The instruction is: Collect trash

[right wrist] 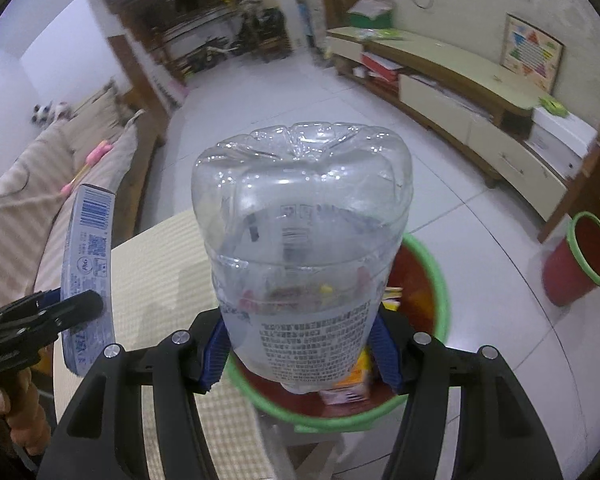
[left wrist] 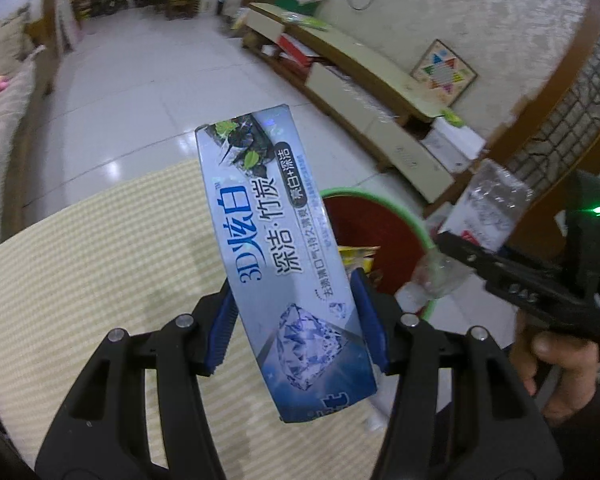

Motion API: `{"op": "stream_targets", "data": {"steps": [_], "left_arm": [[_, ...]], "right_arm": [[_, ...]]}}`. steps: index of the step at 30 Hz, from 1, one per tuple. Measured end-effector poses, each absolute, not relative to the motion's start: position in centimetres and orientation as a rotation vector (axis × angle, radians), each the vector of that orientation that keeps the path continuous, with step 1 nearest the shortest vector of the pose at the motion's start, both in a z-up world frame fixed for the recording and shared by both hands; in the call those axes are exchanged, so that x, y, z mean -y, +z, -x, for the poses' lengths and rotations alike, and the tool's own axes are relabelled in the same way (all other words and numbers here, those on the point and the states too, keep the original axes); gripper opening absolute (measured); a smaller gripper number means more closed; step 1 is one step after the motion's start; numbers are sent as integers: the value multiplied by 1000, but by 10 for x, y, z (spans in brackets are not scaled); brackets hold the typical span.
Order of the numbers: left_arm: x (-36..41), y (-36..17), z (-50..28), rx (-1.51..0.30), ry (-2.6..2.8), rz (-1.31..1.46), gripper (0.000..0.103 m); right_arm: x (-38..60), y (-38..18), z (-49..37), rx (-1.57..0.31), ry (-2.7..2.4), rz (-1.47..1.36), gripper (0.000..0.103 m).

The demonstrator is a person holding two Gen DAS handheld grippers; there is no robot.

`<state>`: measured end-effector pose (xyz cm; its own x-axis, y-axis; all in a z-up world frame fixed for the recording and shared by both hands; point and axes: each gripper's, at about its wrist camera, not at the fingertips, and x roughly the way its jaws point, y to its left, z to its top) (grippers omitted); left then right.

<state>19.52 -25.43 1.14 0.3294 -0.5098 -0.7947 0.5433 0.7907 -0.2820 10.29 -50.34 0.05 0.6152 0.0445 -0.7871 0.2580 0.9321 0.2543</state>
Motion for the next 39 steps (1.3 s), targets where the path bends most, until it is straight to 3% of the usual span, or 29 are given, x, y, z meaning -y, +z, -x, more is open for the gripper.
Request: {"op": "stream_targets", "data": {"steps": [16,17,19,21,39], "left_arm": [[332,-10,-197,-1066,-793,-60,56],[338,-9,-197,-1055,-784,-73,59],[337,-7,-197,-1034,-746,-93,91],[330,-3,-195,-1002,-738,-85,97],[205,33,-161,-860,-483,-20,98]], "right_arm": [[517,-20,-109,-948,-197,-341,59],[518,-21,-111,-955,-200,-335,60],[512,-22,-110,-961,-213,-314,67],[513,-18,-111,-948,-218,-300,84],[452,-4,-91,-868,-132,-282,96]]}}
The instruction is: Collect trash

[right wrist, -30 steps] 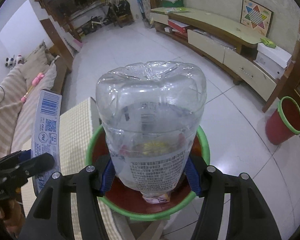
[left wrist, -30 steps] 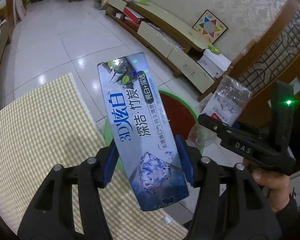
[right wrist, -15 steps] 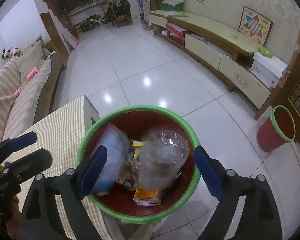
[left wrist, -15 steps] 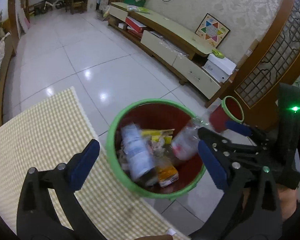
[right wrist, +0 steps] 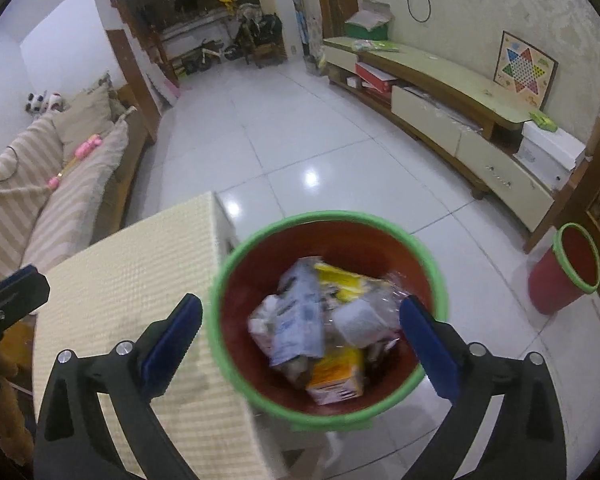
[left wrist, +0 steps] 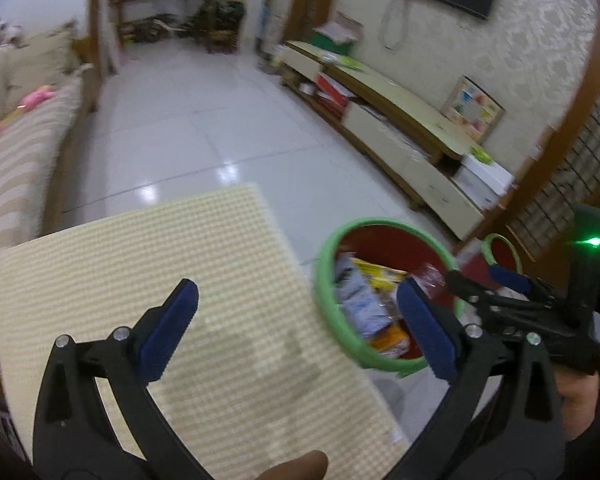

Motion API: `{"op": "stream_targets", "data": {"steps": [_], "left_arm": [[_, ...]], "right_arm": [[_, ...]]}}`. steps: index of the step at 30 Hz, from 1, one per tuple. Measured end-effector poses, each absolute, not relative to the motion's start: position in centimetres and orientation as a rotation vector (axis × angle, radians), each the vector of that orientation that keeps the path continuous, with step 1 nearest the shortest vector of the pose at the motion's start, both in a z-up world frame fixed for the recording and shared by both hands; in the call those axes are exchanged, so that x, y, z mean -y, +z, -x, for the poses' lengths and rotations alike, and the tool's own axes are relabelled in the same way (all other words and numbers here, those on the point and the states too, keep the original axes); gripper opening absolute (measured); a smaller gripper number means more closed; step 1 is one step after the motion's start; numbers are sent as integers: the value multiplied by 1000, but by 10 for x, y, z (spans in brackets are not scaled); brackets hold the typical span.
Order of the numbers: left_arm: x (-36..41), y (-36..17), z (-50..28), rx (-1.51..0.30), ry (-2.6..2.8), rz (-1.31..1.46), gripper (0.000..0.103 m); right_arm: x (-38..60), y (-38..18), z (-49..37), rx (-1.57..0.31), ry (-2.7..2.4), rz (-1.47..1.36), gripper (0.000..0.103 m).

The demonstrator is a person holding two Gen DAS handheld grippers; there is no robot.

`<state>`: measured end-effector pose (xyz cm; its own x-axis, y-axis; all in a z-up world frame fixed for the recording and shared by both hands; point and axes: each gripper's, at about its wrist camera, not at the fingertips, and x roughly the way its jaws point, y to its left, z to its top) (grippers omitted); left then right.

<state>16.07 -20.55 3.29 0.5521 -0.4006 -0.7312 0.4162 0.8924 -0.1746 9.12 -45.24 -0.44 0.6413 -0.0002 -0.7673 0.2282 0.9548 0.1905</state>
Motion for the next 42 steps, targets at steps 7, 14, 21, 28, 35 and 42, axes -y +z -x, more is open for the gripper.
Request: {"op": "stream_targets", "data": {"steps": [7,14,21,28,35,42], "left_arm": [[135,32,-130,-805,-316,21,98],[76,21,-88,-775,-228,30,98],[39,4,-58,-723,-104,7,98],[26,-6,-35,-682,-62,12,98],[14,-6,-34,-641,-14,31,98],[10,-11,-28,-637,-41,38,98]], "right_arm": [[371,-6,-77,-857,-39,-183,96],[307,-9,-56,-821,26,-102,96],[267,-1,-31,-742,26,-24,96],[237,-5,-21,-692,29,83,96],[236,-4,-12,-670,11,40,96],[239,-12,-11,-668,-14,30,96]]}}
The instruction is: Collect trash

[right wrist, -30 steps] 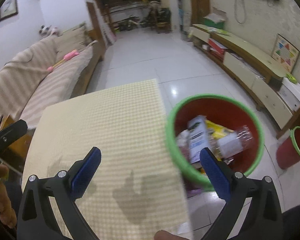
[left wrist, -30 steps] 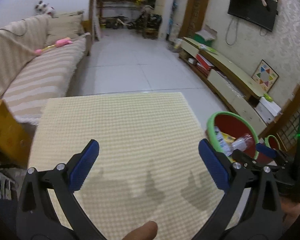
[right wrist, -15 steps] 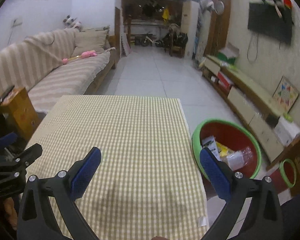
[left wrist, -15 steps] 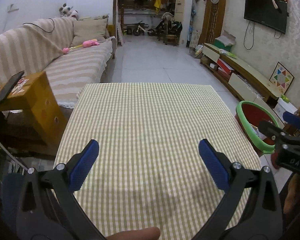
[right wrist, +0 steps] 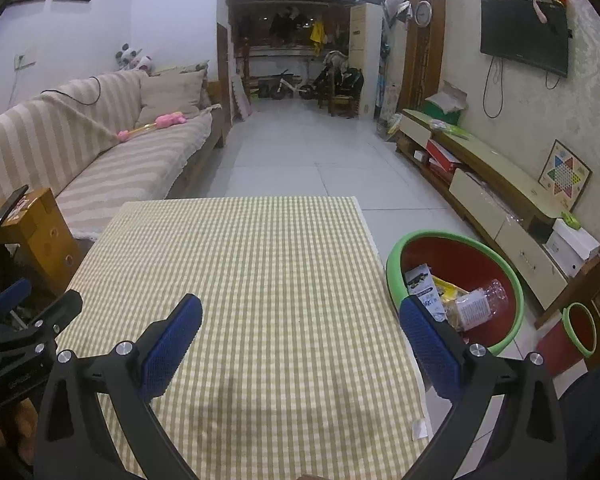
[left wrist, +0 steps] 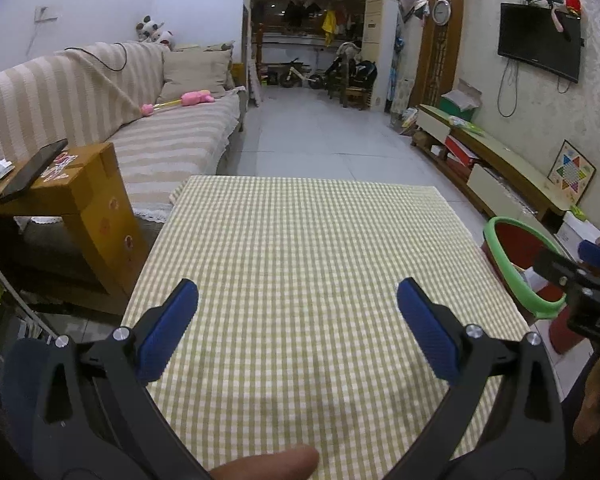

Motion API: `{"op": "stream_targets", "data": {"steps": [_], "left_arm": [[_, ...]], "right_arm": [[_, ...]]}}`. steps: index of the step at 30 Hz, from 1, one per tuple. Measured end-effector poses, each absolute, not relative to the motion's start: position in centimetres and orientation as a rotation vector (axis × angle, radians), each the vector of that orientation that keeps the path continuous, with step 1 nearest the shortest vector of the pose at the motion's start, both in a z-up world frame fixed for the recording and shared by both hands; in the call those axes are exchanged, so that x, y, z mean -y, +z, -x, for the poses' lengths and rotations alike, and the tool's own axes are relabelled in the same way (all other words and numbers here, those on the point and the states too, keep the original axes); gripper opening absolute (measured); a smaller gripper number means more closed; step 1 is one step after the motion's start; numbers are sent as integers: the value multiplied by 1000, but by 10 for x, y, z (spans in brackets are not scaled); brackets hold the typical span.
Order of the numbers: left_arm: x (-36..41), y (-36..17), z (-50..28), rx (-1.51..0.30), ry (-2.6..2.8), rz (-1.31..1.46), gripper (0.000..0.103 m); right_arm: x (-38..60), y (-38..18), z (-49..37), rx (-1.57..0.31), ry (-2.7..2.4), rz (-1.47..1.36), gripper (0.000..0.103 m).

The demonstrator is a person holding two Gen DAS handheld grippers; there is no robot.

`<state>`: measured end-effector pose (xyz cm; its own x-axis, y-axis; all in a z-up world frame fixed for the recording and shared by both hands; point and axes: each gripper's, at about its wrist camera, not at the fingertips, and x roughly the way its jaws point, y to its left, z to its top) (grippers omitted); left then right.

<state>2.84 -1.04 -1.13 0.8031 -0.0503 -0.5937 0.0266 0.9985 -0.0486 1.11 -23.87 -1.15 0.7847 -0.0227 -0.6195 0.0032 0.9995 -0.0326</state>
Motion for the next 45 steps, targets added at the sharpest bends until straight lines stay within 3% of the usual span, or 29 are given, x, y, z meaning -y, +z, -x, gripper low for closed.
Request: {"op": "stream_targets", "data": {"steps": [45], "left_arm": [[6,-12,-23,-600,-30,20,98]], "right_arm": [[236,-20,-10,-671,22,30,96]]}}
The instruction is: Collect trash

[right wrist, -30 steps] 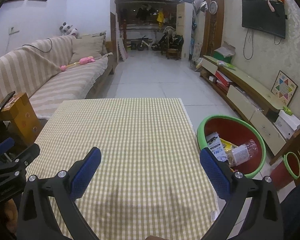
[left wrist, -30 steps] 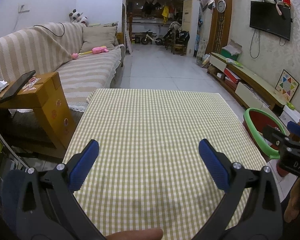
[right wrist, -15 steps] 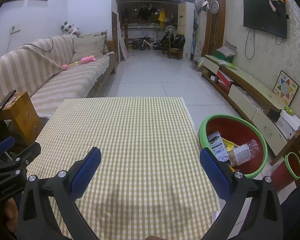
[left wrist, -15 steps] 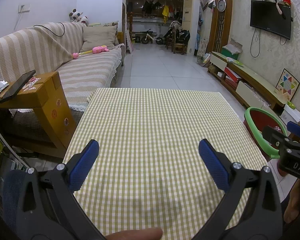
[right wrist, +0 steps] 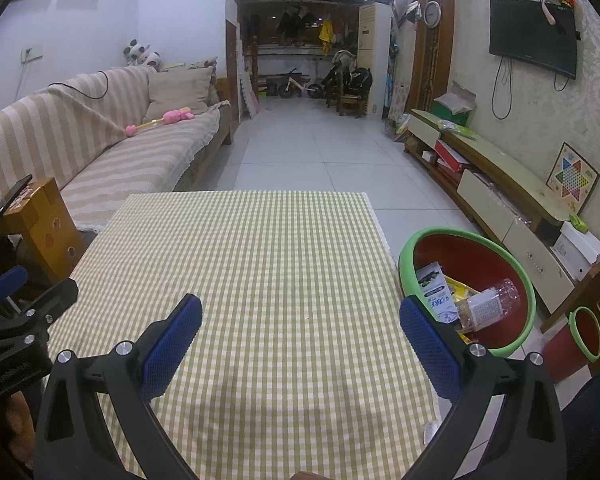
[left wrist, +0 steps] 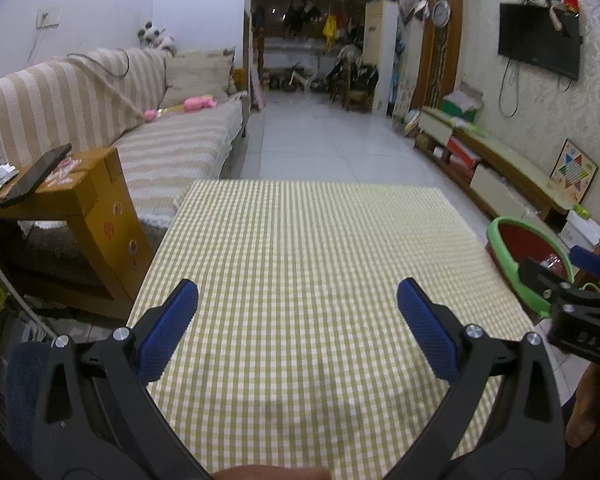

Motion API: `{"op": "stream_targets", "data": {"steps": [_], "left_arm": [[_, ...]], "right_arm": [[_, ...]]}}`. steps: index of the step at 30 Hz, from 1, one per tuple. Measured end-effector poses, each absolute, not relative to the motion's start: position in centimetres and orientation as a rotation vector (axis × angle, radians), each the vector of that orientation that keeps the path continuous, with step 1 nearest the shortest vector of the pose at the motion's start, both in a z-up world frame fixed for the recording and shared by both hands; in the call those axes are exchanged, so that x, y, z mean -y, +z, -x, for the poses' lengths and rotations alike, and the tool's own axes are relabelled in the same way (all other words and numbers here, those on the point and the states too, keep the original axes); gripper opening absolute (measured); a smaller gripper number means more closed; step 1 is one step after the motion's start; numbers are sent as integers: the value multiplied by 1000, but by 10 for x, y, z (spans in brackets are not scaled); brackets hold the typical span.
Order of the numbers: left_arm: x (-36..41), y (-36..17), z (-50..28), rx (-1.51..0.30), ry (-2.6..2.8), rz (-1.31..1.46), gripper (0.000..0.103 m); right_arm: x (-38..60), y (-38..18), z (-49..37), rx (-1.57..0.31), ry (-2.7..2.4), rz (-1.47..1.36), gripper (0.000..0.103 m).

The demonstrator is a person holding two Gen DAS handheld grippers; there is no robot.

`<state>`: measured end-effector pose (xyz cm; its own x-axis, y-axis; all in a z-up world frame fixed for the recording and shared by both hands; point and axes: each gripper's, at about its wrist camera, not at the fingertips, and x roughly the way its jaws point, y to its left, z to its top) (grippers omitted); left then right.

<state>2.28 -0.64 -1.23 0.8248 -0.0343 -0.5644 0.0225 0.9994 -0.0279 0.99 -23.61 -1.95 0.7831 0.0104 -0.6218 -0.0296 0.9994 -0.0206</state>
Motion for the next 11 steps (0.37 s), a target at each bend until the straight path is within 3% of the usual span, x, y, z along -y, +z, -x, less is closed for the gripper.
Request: {"op": "stream_targets", "data": {"steps": [11], "left_arm": [[12,-11,-24,-607,-17,-13,98]], "right_arm": [[237,-21,-10,-675,25,31,96]]}}
